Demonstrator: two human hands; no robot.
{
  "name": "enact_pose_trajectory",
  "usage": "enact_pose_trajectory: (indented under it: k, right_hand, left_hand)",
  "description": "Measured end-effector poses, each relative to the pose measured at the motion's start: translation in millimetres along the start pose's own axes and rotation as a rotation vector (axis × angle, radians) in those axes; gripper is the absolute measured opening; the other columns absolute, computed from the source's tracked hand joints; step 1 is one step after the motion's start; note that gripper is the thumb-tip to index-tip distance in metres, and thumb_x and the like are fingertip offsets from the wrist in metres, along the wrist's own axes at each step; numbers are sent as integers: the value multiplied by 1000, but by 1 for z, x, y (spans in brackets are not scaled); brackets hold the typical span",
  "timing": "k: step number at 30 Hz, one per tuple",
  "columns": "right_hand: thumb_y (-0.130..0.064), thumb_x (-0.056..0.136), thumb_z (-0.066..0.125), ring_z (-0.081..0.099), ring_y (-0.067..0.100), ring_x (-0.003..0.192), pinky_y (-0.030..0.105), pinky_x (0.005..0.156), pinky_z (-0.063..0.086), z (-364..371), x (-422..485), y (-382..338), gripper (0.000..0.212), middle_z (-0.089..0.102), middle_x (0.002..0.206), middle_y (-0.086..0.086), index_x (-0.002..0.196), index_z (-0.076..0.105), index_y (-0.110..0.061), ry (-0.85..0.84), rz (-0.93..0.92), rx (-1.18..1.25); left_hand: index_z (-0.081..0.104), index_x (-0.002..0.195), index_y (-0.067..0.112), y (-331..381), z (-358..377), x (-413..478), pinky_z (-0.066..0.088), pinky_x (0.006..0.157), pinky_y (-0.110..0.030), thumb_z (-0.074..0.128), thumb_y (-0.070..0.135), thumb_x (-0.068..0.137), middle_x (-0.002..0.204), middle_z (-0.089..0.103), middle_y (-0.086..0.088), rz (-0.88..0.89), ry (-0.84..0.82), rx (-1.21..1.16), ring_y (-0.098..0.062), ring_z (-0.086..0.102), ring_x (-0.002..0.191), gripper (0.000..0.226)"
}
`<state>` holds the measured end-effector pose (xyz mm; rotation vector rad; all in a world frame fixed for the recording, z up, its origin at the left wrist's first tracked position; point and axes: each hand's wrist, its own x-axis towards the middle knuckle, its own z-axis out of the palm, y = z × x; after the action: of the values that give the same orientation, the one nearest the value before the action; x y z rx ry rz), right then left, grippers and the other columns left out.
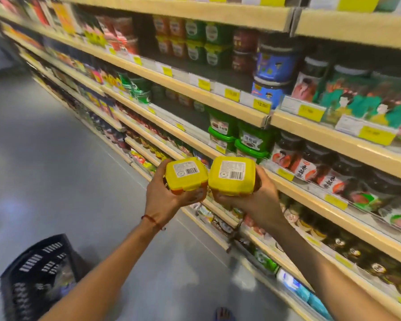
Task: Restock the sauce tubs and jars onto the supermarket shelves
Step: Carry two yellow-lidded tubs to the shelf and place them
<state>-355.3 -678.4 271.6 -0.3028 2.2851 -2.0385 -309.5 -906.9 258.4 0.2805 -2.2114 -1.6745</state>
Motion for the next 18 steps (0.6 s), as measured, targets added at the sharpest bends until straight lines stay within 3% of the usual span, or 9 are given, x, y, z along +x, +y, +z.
enact_pose_trajectory:
  k: [5, 9, 11, 13, 15, 17, 18]
  right_hand:
    - [-22, 46, 102, 73, 12, 107, 35, 89, 61, 57, 98, -18, 95, 76, 116, -7, 131, 60, -24, -30, -30, 19]
    - [-23, 44, 101, 73, 15, 108, 37, 91, 60, 112, 167, -31, 97, 76, 117, -3, 131, 59, -16, 5, -56, 32]
    - [-28, 43, 102, 72, 11, 108, 31, 89, 60, 143, 200, -37, 97, 76, 117, -6, 130, 59, -19, 38, -86, 9]
    - [-26, 44, 100, 71, 5, 107, 21, 86, 58, 173, 228, -43, 94, 76, 114, -12, 129, 59, -21, 86, -93, 20]
    - [-29, 44, 99, 69, -4, 105, 14, 86, 55, 201, 252, -53, 94, 74, 113, -17, 129, 59, -24, 131, -120, 0]
    - [-30, 45, 99, 67, -4, 107, 16, 88, 55, 224, 273, -62, 93, 72, 114, -19, 128, 59, -26, 183, -137, -16]
    - [-29, 44, 101, 68, 0, 109, 23, 91, 57, 234, 285, -65, 93, 73, 117, -15, 127, 59, -27, 210, -146, -15]
  left_hand:
    - [44, 145, 13, -13, -44, 98, 59, 86, -22, 99, 16, 58, 125, 68, -1, 10, 56, 15, -4, 69, 108, 103]
    - [48, 137, 14, -22, -85, 171, 53, 77, -10, 96, 5, 60, 119, 67, 4, 72, 75, 0, 7, 67, 99, 92]
    - [49, 129, 20, -31, -109, 211, 51, 73, -7, 93, -1, 61, 113, 66, 9, 108, 64, -2, 13, 66, 93, 84]
    - [49, 130, 19, -38, -135, 253, 53, 76, -11, 96, 6, 60, 114, 66, 7, 131, 30, -8, 10, 67, 96, 86]
    - [49, 133, 27, -42, -160, 294, 56, 85, -18, 99, 30, 57, 121, 66, 9, 162, -15, 17, 2, 66, 107, 92]
    - [49, 132, 33, -43, -181, 335, 56, 86, -18, 96, 38, 53, 122, 64, 13, 175, -62, 36, 4, 64, 109, 92]
    - [49, 134, 30, -44, -190, 356, 56, 87, -20, 96, 36, 53, 122, 65, 11, 191, -87, 33, 2, 65, 109, 94]
